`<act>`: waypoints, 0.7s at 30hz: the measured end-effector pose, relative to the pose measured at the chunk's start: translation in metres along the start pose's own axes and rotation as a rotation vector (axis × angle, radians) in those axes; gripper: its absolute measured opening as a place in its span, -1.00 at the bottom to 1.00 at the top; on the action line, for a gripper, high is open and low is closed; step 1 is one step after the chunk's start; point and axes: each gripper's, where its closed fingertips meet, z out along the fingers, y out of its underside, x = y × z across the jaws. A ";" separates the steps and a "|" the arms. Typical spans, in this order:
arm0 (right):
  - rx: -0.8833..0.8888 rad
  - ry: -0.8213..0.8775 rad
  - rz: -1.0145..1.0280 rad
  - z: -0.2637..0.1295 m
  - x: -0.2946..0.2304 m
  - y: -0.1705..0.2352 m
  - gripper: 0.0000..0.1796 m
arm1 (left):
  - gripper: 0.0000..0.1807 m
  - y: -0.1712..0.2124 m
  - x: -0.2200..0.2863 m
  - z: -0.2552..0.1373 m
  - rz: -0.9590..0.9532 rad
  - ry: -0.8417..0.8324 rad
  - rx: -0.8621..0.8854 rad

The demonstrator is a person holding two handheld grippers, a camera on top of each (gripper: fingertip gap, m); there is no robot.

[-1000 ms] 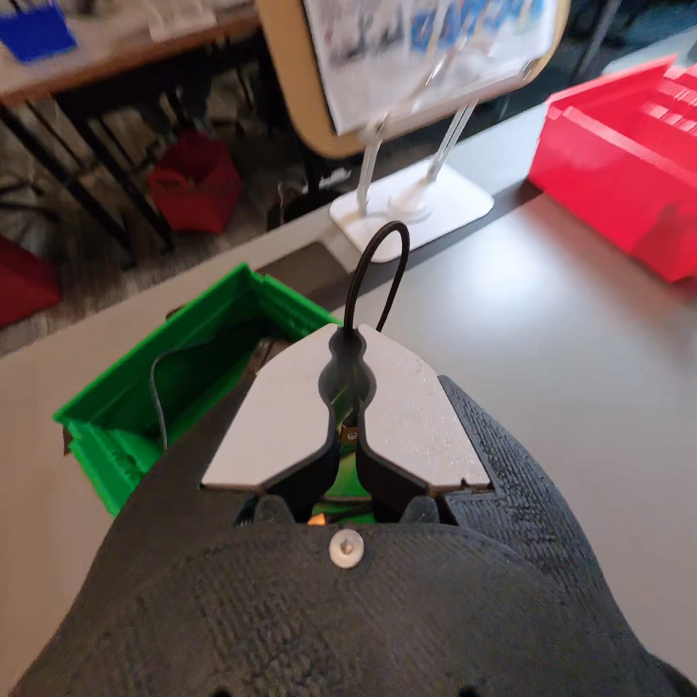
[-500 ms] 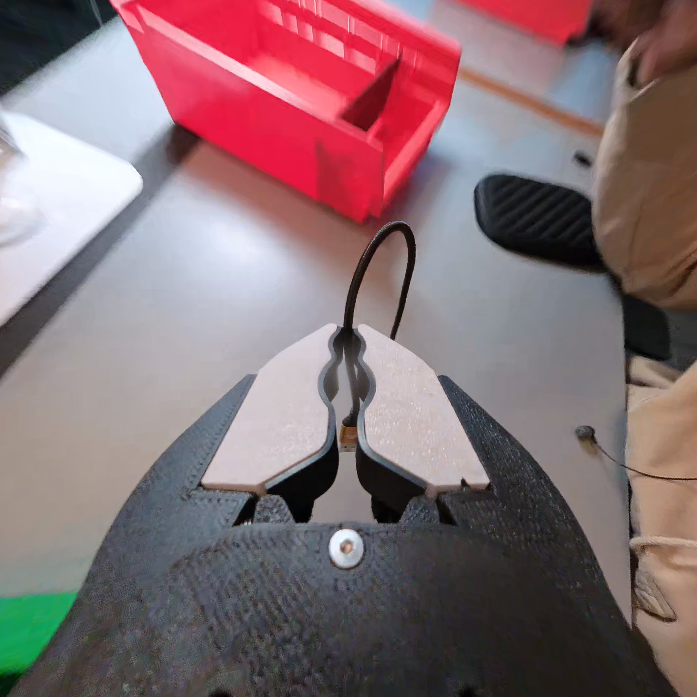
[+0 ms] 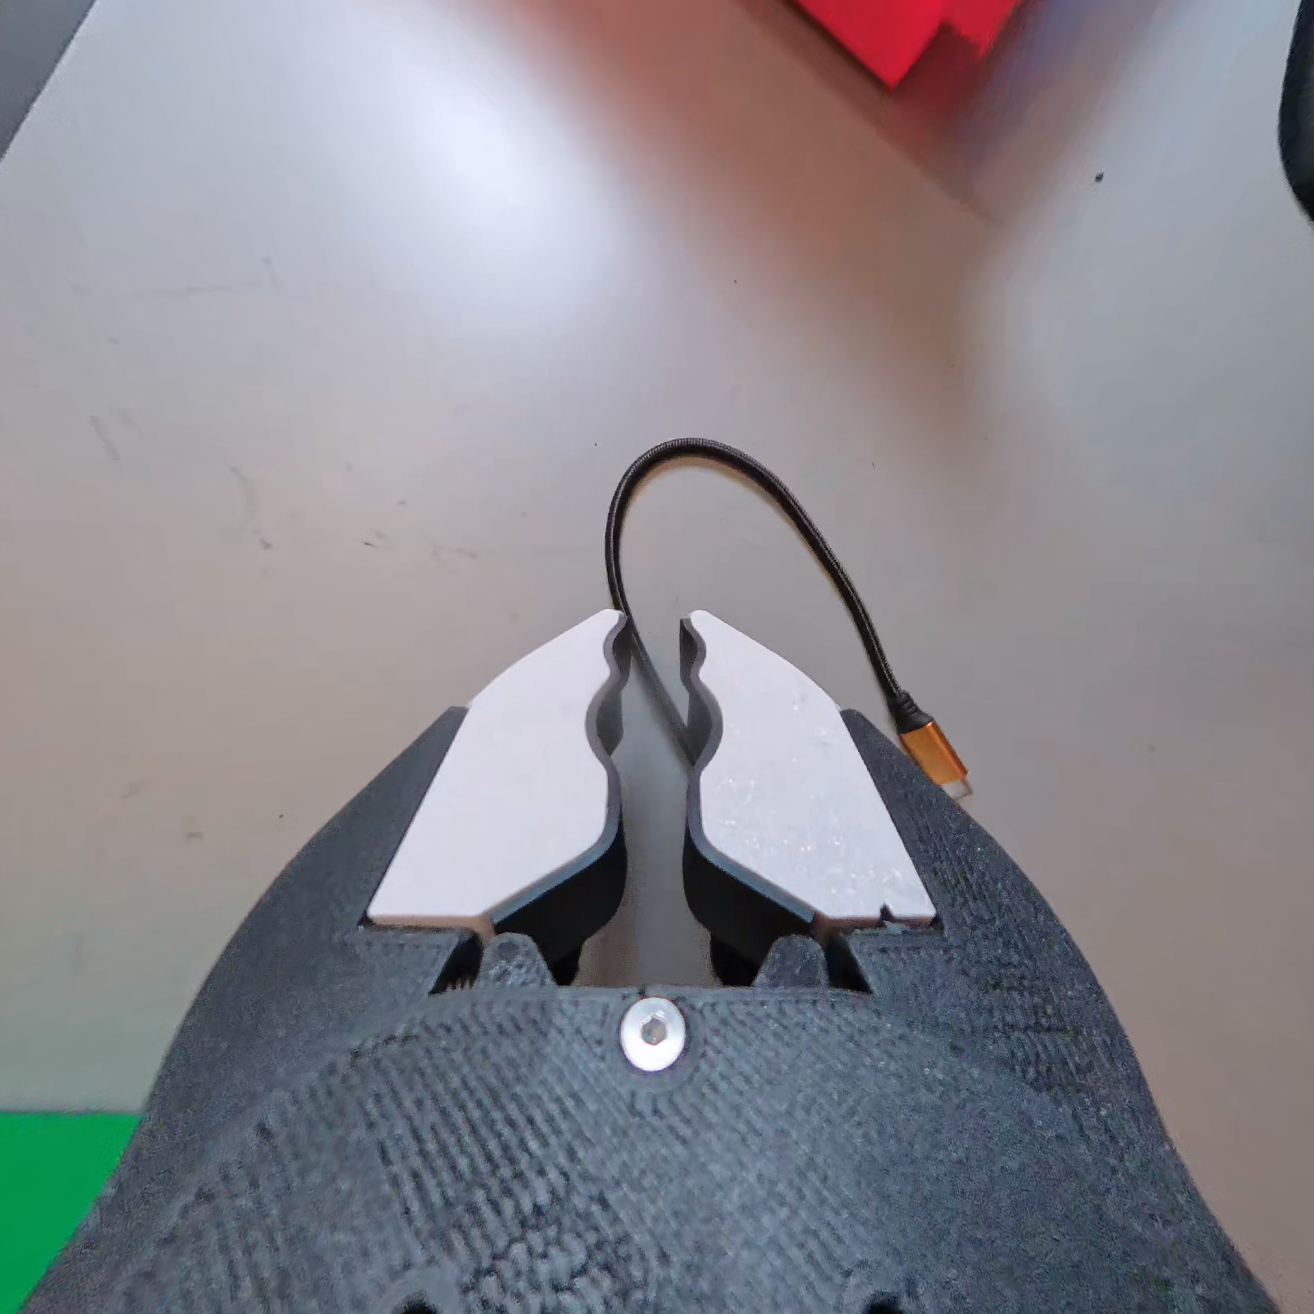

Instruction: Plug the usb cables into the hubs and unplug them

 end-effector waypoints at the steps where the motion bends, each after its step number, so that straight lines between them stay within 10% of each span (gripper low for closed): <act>1: -0.002 0.000 -0.001 0.000 0.000 0.000 -0.87 | -0.85 0.001 -0.001 -0.003 0.033 -0.020 -0.008; 12: 0.009 0.004 -0.008 -0.004 0.001 -0.004 -0.85 | -0.75 0.049 0.002 -0.024 0.125 0.006 -0.241; 21: 0.015 0.013 0.001 -0.006 0.006 -0.005 -0.85 | -0.73 0.013 -0.006 -0.013 0.650 -0.169 -0.291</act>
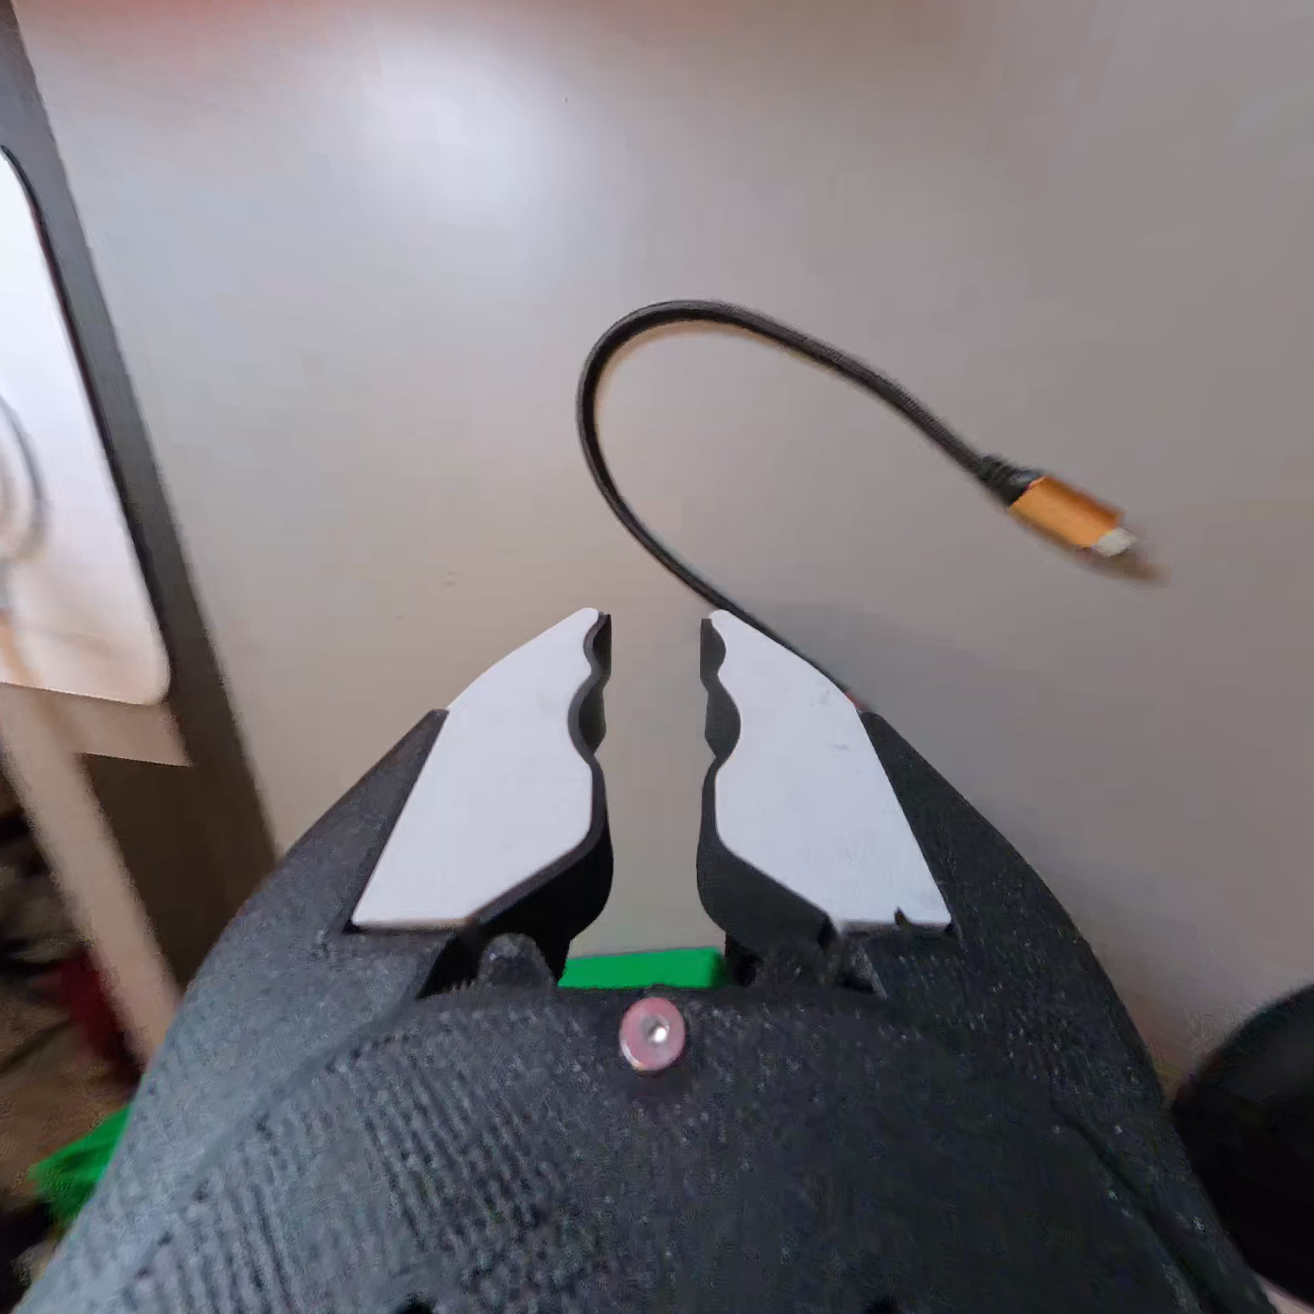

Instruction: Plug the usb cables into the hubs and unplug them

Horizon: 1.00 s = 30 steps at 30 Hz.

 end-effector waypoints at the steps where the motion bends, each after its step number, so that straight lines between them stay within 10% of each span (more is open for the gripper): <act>1: -0.004 0.003 -0.002 0.000 0.001 0.001 -0.85 | -0.72 -0.001 -0.005 0.002 0.051 -0.013 -0.034; 21: 0.074 0.074 -0.018 -0.035 0.018 -0.025 -0.84 | -0.94 -0.058 -0.019 0.054 0.087 0.264 -0.011; 30: 0.110 0.106 -0.013 -0.046 0.022 -0.035 -0.86 | -0.95 -0.122 -0.067 -0.084 0.043 -0.203 0.610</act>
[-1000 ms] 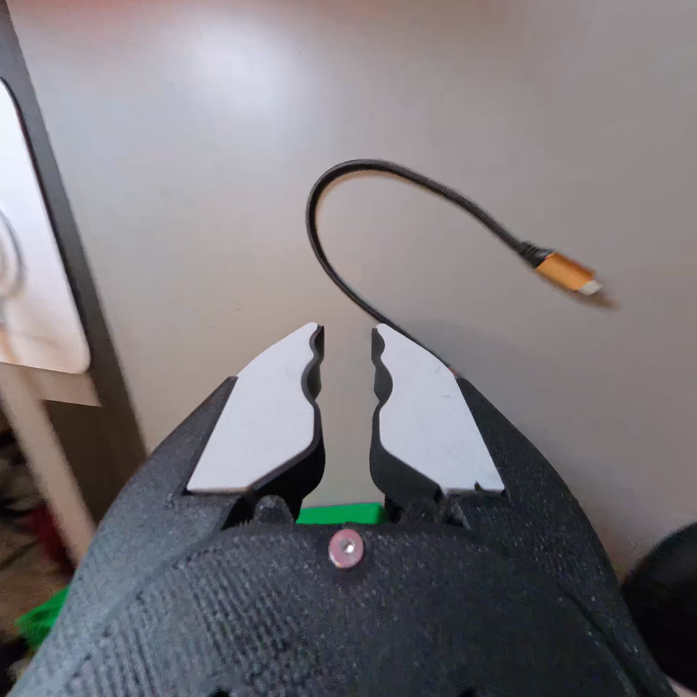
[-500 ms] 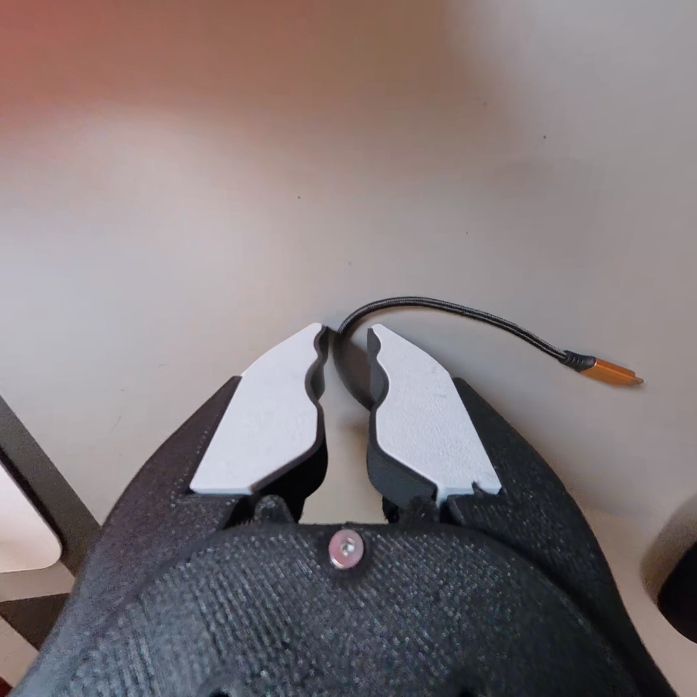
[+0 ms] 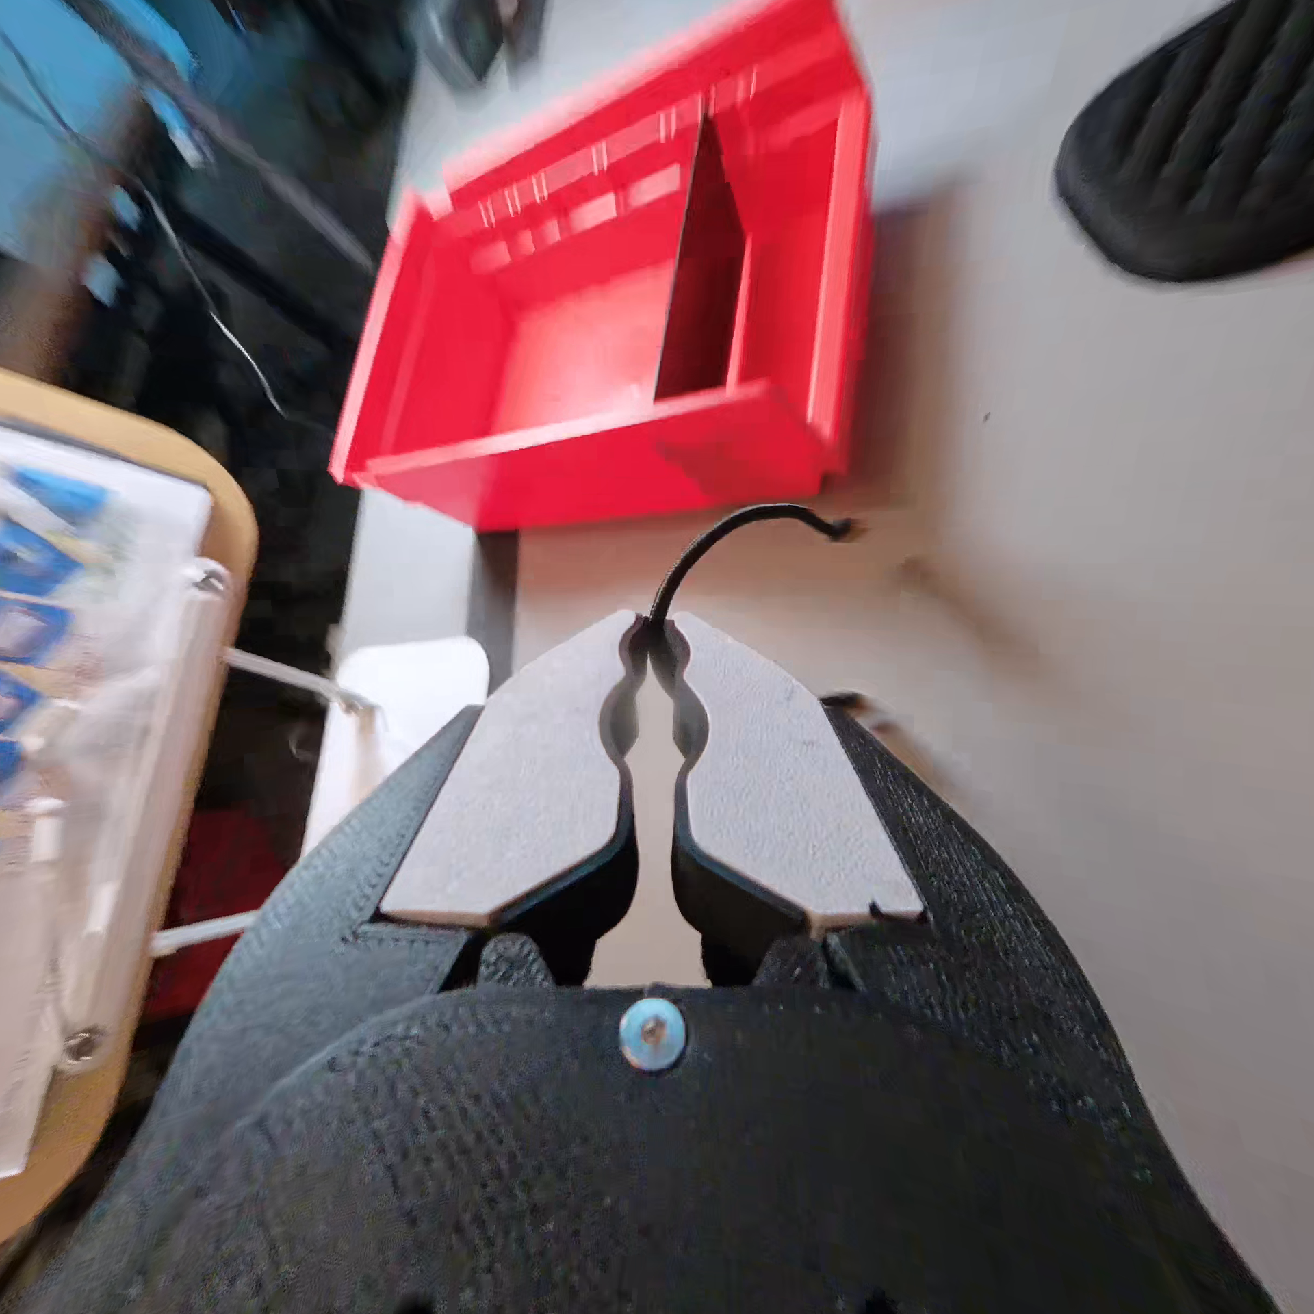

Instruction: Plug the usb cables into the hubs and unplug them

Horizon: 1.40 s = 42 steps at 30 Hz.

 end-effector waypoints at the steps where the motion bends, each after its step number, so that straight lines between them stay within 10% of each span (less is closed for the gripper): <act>1: 0.002 0.001 -0.001 -0.001 0.000 -0.001 -0.85 | -0.96 -0.009 0.008 -0.011 0.027 -0.014 0.066; 11: -0.011 -0.024 0.000 0.007 -0.007 0.002 -0.86 | -1.00 0.070 0.135 -0.051 -0.167 0.147 0.104; 24: -0.029 -0.032 -0.014 0.012 -0.013 0.004 -0.85 | -0.78 0.093 0.091 0.038 -0.706 -0.066 -0.122; 42: -0.008 -0.032 -0.008 0.002 -0.010 -0.003 -0.85 | -0.93 0.093 0.066 0.111 -0.447 0.087 -0.257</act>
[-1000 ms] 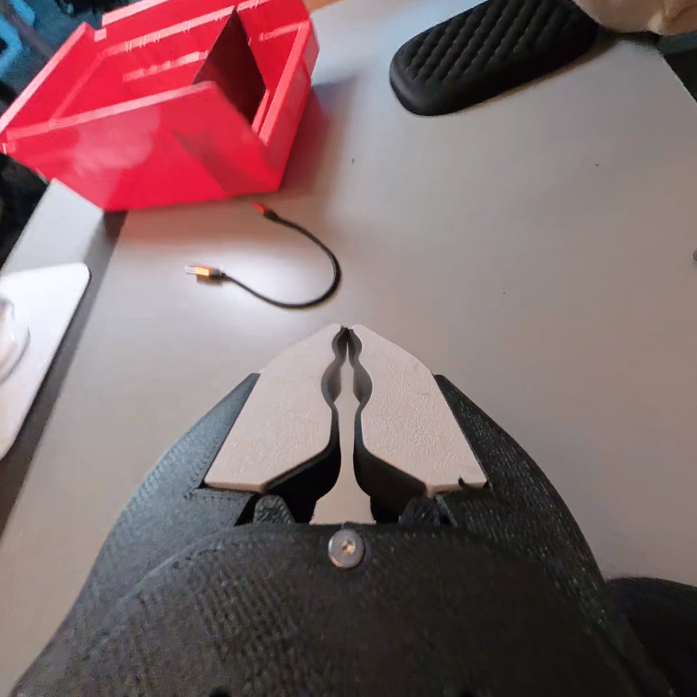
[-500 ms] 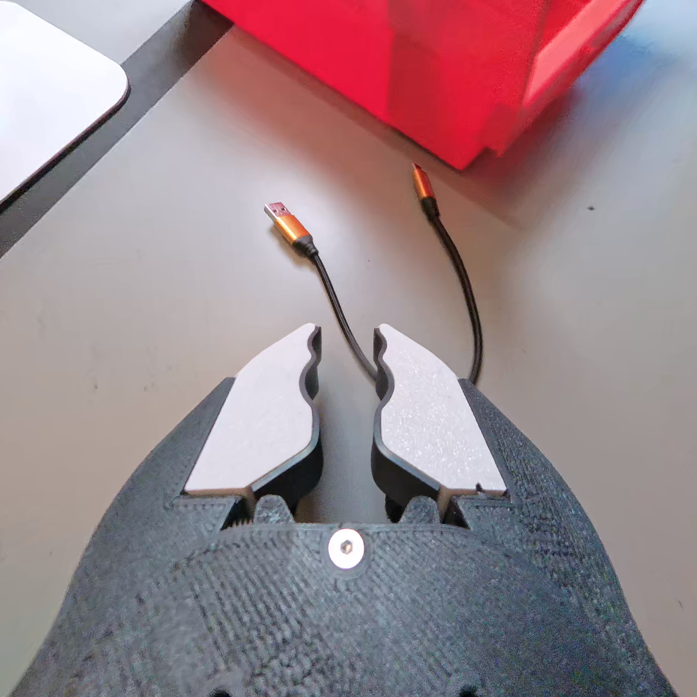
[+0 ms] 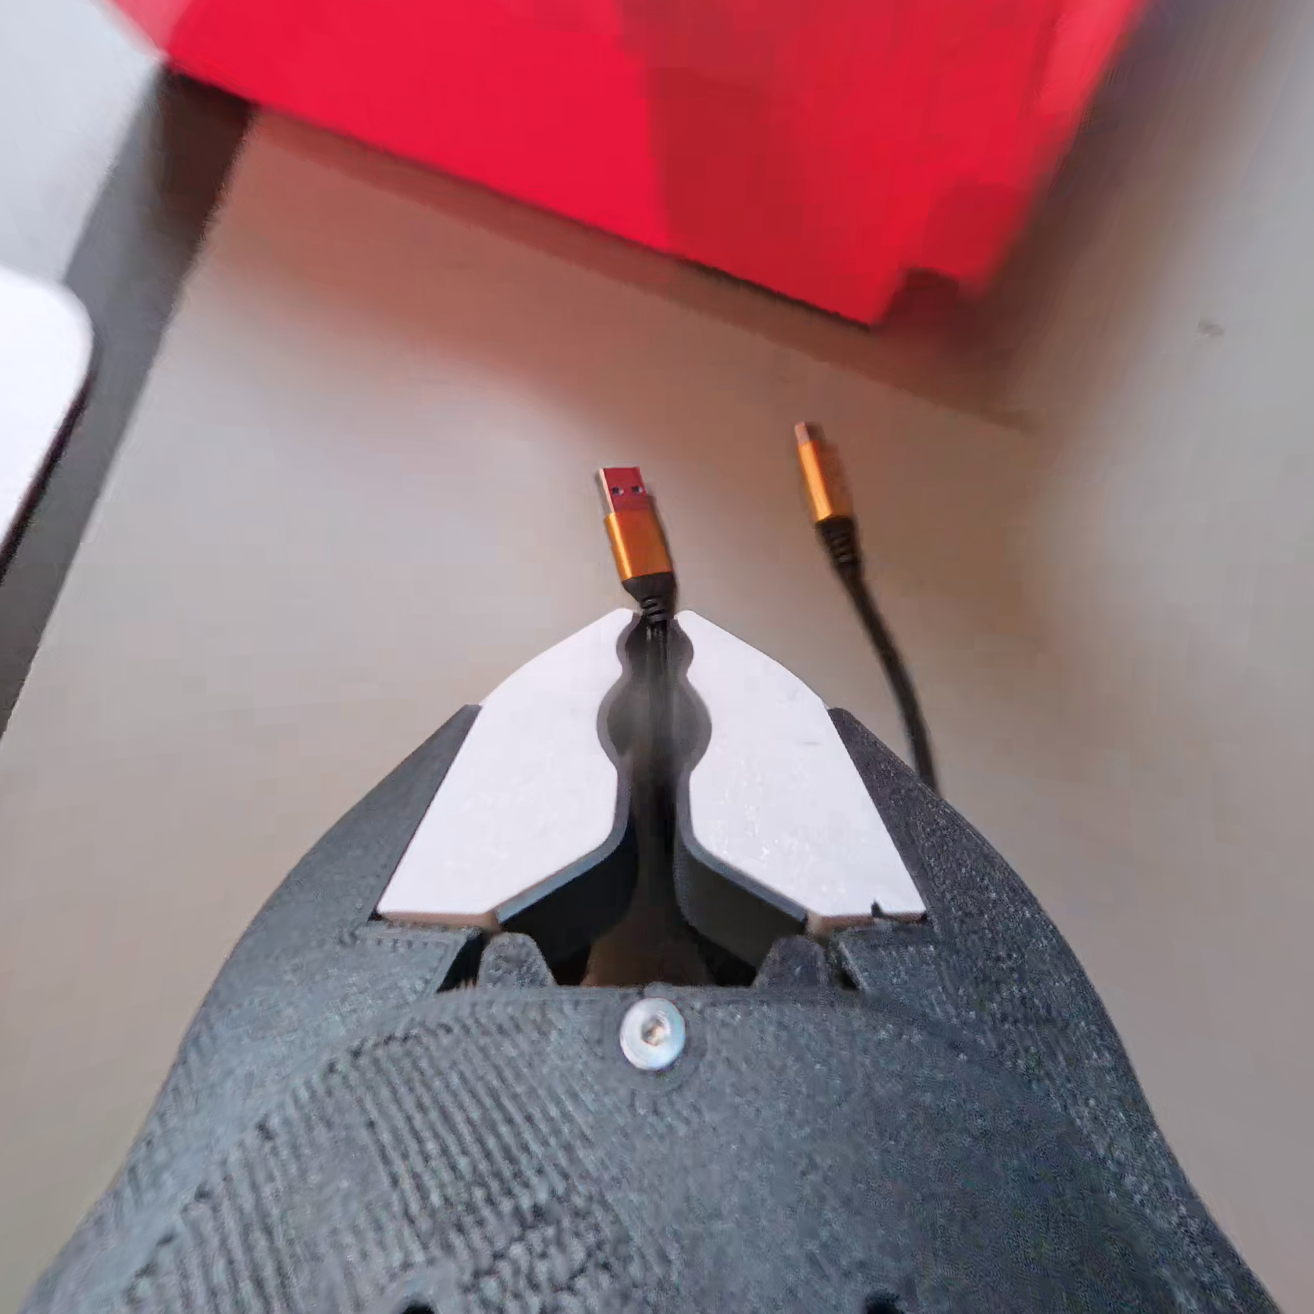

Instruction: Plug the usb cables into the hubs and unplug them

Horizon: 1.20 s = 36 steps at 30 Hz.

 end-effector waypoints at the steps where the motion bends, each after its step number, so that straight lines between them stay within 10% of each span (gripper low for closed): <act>1: -0.001 -0.003 -0.002 0.000 -0.001 0.000 -0.86 | -0.94 0.003 0.015 -0.005 0.091 0.079 0.012; 8: -0.016 -0.016 0.007 0.005 -0.002 0.006 -0.86 | -0.94 0.050 0.095 -0.064 0.289 0.456 0.038; 36: 0.021 -0.218 -0.021 0.021 -0.031 0.029 -0.86 | -0.66 0.059 0.106 -0.070 0.283 0.250 0.020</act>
